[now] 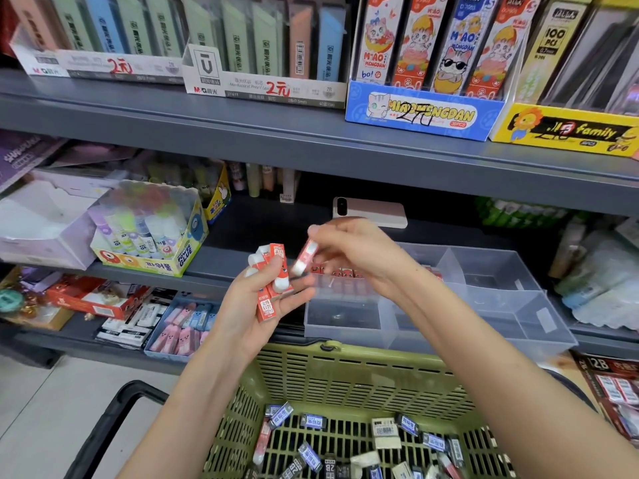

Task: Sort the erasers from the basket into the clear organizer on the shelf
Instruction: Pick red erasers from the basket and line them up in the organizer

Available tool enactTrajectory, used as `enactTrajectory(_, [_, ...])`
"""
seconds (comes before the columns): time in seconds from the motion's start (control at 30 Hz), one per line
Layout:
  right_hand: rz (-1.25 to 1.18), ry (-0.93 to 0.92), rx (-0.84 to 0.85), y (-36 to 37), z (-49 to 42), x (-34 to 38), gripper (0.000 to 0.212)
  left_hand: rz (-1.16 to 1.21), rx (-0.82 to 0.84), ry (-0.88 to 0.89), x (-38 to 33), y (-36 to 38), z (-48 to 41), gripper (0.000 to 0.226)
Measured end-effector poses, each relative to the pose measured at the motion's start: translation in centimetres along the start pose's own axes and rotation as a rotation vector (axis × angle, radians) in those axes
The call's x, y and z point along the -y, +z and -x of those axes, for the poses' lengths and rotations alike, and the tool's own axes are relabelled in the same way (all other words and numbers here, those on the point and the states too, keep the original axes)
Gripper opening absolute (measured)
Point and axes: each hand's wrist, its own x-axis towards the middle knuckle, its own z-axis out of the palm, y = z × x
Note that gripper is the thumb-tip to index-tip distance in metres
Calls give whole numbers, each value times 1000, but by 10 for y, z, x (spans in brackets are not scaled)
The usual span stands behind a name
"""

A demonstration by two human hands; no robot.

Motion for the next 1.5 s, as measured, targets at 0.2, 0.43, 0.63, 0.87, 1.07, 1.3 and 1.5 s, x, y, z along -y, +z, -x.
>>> enactTrajectory(0.2, [-28, -24, 21, -7, 8, -6, 16, -83, 4, 16, 4, -1, -1, 31])
enactTrajectory(0.43, [366, -71, 264, -13, 16, -7, 24, -124, 42, 57, 8, 0, 0, 31])
enactTrajectory(0.63, [300, -87, -247, -41, -9, -10, 26, 28, -13, 26, 5, -3, -4, 20])
enactTrajectory(0.87, [514, 143, -238, -35, -34, -35, 20, 4, -34, 26, 6, -2, -4, 22])
enactTrajectory(1.07, [1027, 195, -163, -21, -40, -29, 11, 9, -29, 15, 6, 0, -4, 23])
enactTrajectory(1.3, [1175, 219, -140, -19, -42, -32, 31, -36, 32, -9, 8, -2, -4, 17])
enactTrajectory(1.5, [565, -151, -200, -14, -10, -19, 25, -68, 79, 15, 9, -1, -3, 19])
